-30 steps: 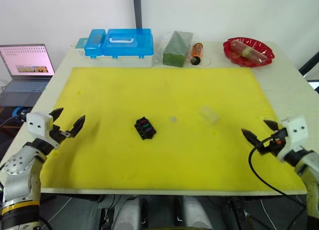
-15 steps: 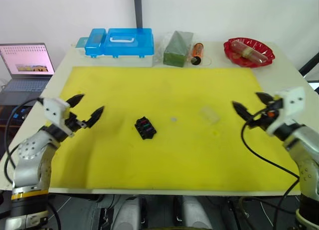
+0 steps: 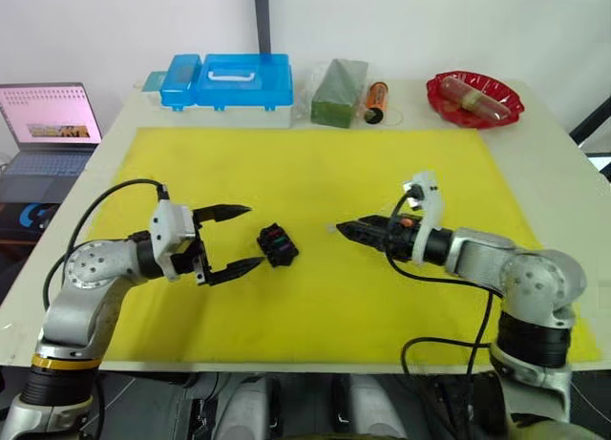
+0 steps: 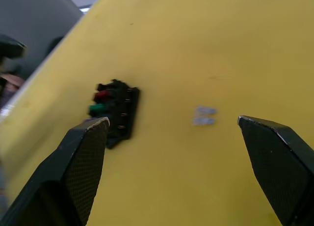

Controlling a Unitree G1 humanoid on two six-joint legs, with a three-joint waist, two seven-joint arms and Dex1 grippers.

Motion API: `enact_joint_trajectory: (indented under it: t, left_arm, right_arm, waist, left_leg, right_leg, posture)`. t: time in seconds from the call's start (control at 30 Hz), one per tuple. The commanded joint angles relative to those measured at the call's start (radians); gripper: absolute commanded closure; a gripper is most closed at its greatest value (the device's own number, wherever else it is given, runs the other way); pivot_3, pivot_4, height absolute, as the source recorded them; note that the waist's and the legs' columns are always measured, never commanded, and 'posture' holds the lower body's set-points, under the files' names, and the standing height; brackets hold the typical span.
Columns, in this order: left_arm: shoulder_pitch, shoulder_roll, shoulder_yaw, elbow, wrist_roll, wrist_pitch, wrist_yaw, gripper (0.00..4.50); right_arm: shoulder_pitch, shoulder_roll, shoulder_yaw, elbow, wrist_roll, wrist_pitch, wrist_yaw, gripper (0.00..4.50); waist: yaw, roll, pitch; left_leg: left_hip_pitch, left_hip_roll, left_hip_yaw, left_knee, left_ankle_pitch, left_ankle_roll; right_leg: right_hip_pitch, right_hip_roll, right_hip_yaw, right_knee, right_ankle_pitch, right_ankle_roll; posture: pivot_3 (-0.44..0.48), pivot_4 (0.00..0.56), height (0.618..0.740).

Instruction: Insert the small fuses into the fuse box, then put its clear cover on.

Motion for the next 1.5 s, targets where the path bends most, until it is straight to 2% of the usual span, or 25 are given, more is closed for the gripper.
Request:
enact_joint_trajectory:
  t: [0.03, 0.27, 0.5, 1.1, 1.5]
  left_arm:
    - [0.035, -0.005, 0.01, -0.042, 0.0, -0.038, -0.004, 0.0]
    - [0.08, -0.037, -0.01, -0.08, 0.016, -0.057, 0.024, 0.0]
    - [0.072, -0.043, -0.017, -0.087, 0.021, -0.05, 0.048, 0.0]
    - [0.073, -0.042, -0.021, -0.086, 0.037, -0.07, 0.054, 0.0]
    - [0.078, -0.05, -0.026, -0.083, 0.047, -0.078, 0.059, 0.0]
  right_arm:
    - [-0.07, 0.063, -0.114, 0.088, 0.093, 0.11, -0.078, 1.17]
    - [-0.139, 0.127, -0.209, 0.307, 0.127, 0.111, -0.266, 1.17]
    - [-0.179, 0.144, -0.235, 0.422, 0.129, 0.111, -0.346, 1.17]
    - [-0.178, 0.161, -0.183, 0.501, 0.094, 0.111, -0.291, 1.17]
    - [-0.167, 0.176, -0.158, 0.589, 0.016, 0.018, -0.227, 1.17]
  waist:
    - [0.0, 0.001, 0.0]
    - [0.001, 0.001, 0.0]
    - [-0.003, 0.001, 0.0]
    - [-0.004, 0.001, 0.0]
    - [-0.006, 0.001, 0.0]
  left_leg:
    - [0.0, 0.0, 0.0, 0.0, 0.0, 0.0]
    - [0.0, 0.0, 0.0, 0.0, 0.0, 0.0]
    - [0.0, 0.0, 0.0, -0.001, 0.0, 0.0]
    - [0.0, 0.001, 0.0, 0.0, 0.0, 0.001]
    - [0.003, 0.006, 0.0, 0.0, 0.0, 0.001]
  right_leg:
    - [0.0, 0.0, 0.0, 0.0, 0.0, 0.0]
    - [0.0, -0.001, -0.001, 0.0, 0.0, 0.0]
    - [0.0, -0.001, -0.003, 0.001, 0.001, 0.001]
    - [0.001, 0.003, -0.005, 0.001, 0.002, 0.004]
    - [0.002, 0.01, -0.004, 0.002, 0.002, 0.004]
  posture:
    - [0.0, 0.15, 0.74]
    - [0.0, 0.15, 0.74]
    - [0.0, 0.15, 0.74]
    - [0.0, 0.15, 0.74]
    - [0.0, 0.15, 0.74]
